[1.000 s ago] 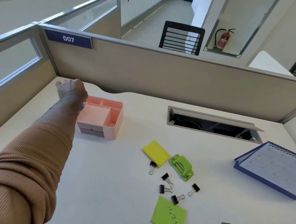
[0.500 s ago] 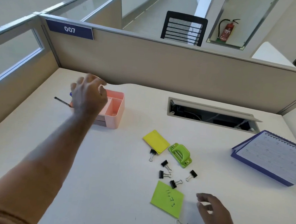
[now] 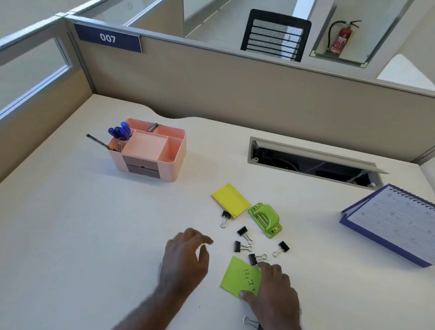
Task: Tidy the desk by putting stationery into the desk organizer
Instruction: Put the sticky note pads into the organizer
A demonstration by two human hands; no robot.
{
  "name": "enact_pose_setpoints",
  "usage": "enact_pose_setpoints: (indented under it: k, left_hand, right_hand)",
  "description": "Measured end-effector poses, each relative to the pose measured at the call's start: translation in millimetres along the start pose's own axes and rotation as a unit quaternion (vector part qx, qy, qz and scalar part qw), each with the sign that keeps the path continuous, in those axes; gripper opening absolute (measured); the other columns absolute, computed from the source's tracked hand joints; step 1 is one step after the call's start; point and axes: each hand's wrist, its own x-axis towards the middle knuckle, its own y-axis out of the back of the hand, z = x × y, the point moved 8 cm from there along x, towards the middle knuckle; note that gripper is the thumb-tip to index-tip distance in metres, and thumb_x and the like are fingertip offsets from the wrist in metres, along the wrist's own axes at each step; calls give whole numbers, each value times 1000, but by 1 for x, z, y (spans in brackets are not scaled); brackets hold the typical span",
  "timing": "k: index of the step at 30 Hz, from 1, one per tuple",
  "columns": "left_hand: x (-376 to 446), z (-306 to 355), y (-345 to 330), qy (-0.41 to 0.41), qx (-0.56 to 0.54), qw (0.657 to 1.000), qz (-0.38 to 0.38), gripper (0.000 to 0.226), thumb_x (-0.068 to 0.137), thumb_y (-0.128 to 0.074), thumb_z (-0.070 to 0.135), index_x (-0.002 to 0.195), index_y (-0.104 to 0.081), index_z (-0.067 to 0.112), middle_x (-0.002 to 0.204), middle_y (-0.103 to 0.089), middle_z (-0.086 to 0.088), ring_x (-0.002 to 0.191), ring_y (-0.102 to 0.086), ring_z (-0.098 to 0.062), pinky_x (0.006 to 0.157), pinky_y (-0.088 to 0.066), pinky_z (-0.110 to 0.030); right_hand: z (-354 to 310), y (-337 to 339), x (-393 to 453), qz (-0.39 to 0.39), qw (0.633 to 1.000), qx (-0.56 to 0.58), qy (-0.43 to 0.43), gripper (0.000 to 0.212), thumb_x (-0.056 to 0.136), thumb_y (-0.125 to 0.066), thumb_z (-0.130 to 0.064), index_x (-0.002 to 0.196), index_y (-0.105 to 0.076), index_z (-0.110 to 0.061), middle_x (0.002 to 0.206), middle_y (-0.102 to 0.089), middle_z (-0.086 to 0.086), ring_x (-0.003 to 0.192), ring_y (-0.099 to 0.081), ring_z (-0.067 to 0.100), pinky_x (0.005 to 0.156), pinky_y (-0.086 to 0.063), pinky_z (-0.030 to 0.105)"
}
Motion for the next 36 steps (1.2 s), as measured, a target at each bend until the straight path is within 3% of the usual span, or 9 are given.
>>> enact_pose_setpoints:
  k: [6,10,16,19,22,26,30,33,36]
  left_hand:
    - [-22,2,-21,38,-7,998,-59,25,78,-55,22,92,-71,34,93,-64,18,85,-62,-11,81,-47,-32]
    - [-30,2,-36,58,-14,992,-109,28,81,-51,26,99,-70,34,100,-64,18,96,-61,-9,88,-46,-29]
    - [-35,-2,-58,106,-44,970,-215,41,94,-57,38,134,-52,37,124,-54,21,107,-55,-6,92,-41,-16]
    - [-30,1,-57,136,-140,954,-228,24,94,-60,27,114,-64,40,109,-64,21,92,-59,3,76,-38,-5]
    - [-22,-2,-48,166,-221,933,-229,20,91,-63,16,88,-72,34,81,-71,13,72,-60,2,71,-46,-19]
    - [-12,0,-27,173,-262,914,-257,12,90,-65,7,89,-74,16,74,-69,3,63,-60,-9,66,-57,-30]
    - [28,-8,28,136,-216,944,-208,16,89,-67,4,84,-72,19,72,-70,0,59,-64,-11,69,-58,-36]
    - [74,-19,89,99,-141,978,-119,26,88,-69,6,79,-68,31,66,-70,4,55,-64,-4,61,-51,-17]
    - [126,-16,150,32,-63,997,-13,18,87,-70,7,90,-72,24,72,-66,12,60,-60,4,62,-46,-7]
  right_hand:
    - [5,1,5,-15,999,23,-16,70,66,-68,-62,123,-43,-29,117,-41,-5,112,-45,16,82,-43,32]
    - [10,0,11,-25,994,106,-22,45,70,-74,-46,107,-53,-30,103,-34,-7,104,-48,17,73,-41,31]
    - [13,10,15,-72,941,331,4,10,78,-73,-21,78,-65,-26,76,-68,-6,73,-59,9,68,-46,24]
    - [12,18,13,-96,914,394,23,11,80,-72,-16,77,-67,-26,74,-70,-10,65,-59,5,66,-47,24]
    - [6,28,9,-105,887,447,44,10,82,-70,-9,81,-68,-19,71,-70,-9,61,-56,1,60,-44,14]
    - [8,34,5,-96,871,480,42,6,87,-66,-14,87,-71,-19,69,-69,-10,60,-55,2,59,-43,13]
    - [45,34,8,-26,894,448,-6,8,88,-65,-28,84,-70,-31,76,-70,-6,68,-62,6,65,-46,23]
    - [71,31,-2,6,929,369,-28,12,85,-66,-27,84,-67,-38,91,-69,-10,77,-60,-5,64,-45,12]
    - [88,22,-12,50,952,303,-14,33,77,-72,-17,80,-64,-49,89,-65,-14,86,-56,-8,68,-42,6]
